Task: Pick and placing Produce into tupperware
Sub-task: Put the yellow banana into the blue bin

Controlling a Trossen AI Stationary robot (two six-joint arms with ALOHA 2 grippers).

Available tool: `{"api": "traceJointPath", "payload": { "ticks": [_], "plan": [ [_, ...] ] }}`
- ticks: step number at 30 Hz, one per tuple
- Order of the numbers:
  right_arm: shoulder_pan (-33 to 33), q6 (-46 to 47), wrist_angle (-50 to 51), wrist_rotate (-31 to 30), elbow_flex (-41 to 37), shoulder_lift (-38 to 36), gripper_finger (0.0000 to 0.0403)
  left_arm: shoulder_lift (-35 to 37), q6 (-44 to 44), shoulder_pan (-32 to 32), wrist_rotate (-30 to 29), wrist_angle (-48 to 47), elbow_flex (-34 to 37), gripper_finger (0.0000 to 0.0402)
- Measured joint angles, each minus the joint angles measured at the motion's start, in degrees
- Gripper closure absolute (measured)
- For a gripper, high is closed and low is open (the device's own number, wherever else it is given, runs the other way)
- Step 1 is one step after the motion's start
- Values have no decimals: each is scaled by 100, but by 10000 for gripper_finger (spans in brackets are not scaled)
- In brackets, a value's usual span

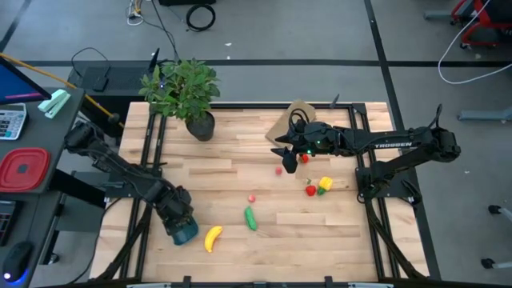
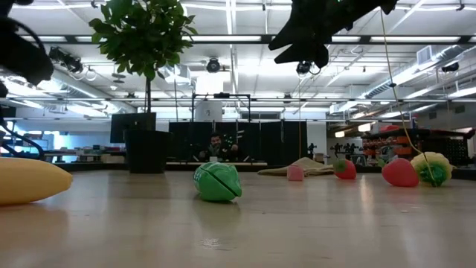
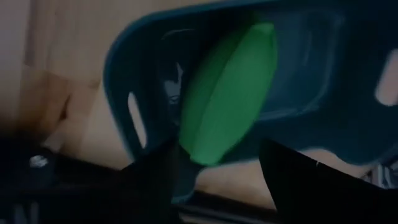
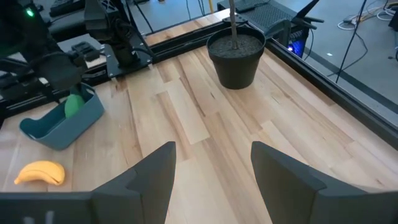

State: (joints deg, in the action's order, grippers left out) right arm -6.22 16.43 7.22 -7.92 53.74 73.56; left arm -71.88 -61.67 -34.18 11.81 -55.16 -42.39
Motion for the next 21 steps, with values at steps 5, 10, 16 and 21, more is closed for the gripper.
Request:
{"api": "traceJointPath", "payload": {
  "ticks": [5,10,16,21],
  "plan": [
    [0,-2,0,0,0,0,183,0,134,310,-49,-619,-549,188],
    [0,-4,0,0,0,0,183,0,968,715,-639,-178,-1068,200],
    [0,47,0,0,0,0,183,0,2484,1370,-1396,1231,-1485,209],
    [0,50,0,0,0,0,183,-17,2329,1842,-1299,1561,-1579,210]
  ]
}}
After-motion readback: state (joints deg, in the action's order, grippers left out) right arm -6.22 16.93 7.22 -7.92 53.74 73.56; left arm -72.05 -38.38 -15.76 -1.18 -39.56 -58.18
